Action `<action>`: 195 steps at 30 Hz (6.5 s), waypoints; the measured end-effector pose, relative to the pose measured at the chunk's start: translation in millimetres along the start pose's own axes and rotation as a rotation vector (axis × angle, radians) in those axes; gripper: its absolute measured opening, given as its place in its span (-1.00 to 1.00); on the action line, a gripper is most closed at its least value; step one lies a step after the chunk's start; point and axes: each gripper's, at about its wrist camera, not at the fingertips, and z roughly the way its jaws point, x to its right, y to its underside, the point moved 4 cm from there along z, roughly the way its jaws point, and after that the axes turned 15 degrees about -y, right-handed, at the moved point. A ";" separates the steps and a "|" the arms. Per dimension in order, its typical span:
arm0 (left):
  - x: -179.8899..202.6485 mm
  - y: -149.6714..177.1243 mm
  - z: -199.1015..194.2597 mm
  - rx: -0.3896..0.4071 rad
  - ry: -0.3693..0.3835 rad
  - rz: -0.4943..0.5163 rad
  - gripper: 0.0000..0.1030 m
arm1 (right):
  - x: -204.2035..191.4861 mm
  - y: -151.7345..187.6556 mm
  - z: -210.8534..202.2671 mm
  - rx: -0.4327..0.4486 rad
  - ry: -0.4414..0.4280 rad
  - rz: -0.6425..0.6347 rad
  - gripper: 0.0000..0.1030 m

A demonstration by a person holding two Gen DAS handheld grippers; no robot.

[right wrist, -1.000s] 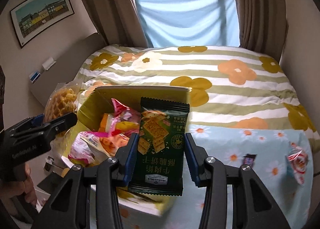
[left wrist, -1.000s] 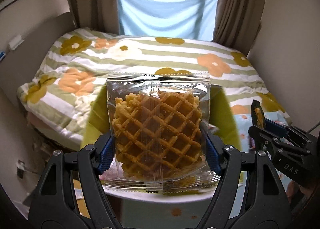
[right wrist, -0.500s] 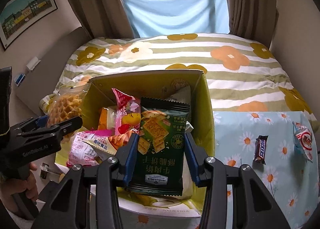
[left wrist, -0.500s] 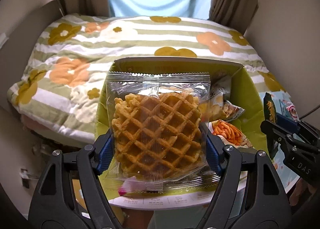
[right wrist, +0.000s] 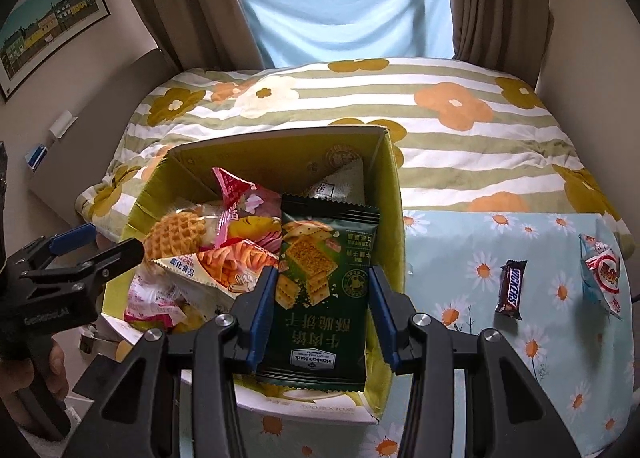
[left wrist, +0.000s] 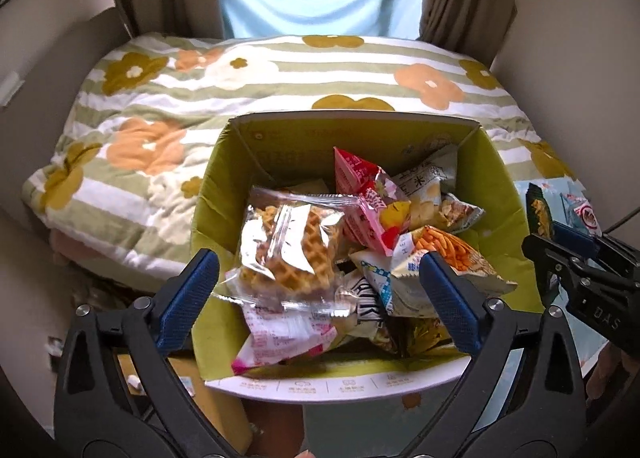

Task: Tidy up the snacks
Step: 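Move both tools back toward the Snickers bar and the shrimp-flake bag, then grasp the Snickers bar with the left tool while the right tool grasps the shrimp-flake bag, then carry both snacks over the yellow box and open both tools to drop them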

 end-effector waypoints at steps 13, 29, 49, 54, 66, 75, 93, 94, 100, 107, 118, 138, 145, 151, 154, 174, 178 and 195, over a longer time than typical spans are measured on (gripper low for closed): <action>6.2 14.5 -18.8 0.028 -0.036 0.023 0.93 | 3.8 9.8 8.9 -0.019 -0.057 0.039 0.86; 9.1 28.9 -32.3 0.054 -0.002 0.042 0.93 | -2.7 26.3 -16.1 0.027 -0.014 -0.007 0.96; 141.8 18.4 -75.5 0.111 0.116 0.183 0.93 | 125.8 49.7 -123.8 0.155 0.136 0.188 0.96; 216.3 19.3 -87.1 0.093 0.169 0.188 0.93 | 181.2 49.7 -152.5 0.136 0.142 0.211 0.96; 349.7 20.0 -44.9 -0.024 0.157 0.143 0.93 | 287.8 39.2 -168.8 0.036 0.123 0.174 0.96; 383.4 29.1 18.5 -0.148 0.149 0.168 0.82 | 333.5 34.2 -133.4 -0.038 0.070 0.239 0.96; 422.3 33.5 104.7 -0.310 0.211 0.323 -0.07 | 377.7 31.9 -105.3 0.019 0.106 0.522 0.96; 424.0 33.0 104.8 -0.300 0.205 0.342 -0.17 | 379.4 32.1 -104.9 0.021 0.106 0.533 0.96; 427.3 30.8 104.4 -0.275 0.186 0.413 -0.49 | 390.1 31.5 -98.9 0.028 0.105 0.599 0.96; 424.2 28.7 105.1 -0.267 0.210 0.418 -0.50 | 406.0 33.3 -94.1 0.030 0.063 0.714 0.96; 423.6 21.6 94.7 -0.233 0.217 0.402 -0.50 | 420.9 33.2 -67.2 -0.002 0.031 0.774 0.96; 396.6 -7.4 24.1 -0.136 0.253 0.217 -0.50 | 380.0 15.0 -102.5 -0.012 -0.006 0.504 0.26; 351.6 -31.1 -32.8 -0.057 0.262 0.058 -0.50 | 328.8 -19.2 -134.4 0.024 -0.080 0.322 0.26; 287.1 -47.2 -67.8 0.004 0.222 -0.054 -0.50 | 264.4 -47.0 -132.8 0.019 -0.175 0.195 0.25; 246.0 -51.2 -78.3 0.035 0.183 -0.102 -0.50 | 229.1 -55.9 -124.3 0.017 -0.216 0.142 0.26; 14.7 -46.4 2.0 -0.058 0.138 -0.101 -0.50 | 40.7 -58.5 -15.0 0.012 -0.242 0.109 0.26; 5.4 -47.6 38.5 -0.116 0.160 -0.068 -0.49 | 31.5 -54.4 -4.6 0.008 -0.202 0.142 0.26; -17.6 -31.8 28.8 -0.051 0.073 -0.024 0.99 | 22.4 -48.3 20.3 -0.060 -0.118 0.150 0.28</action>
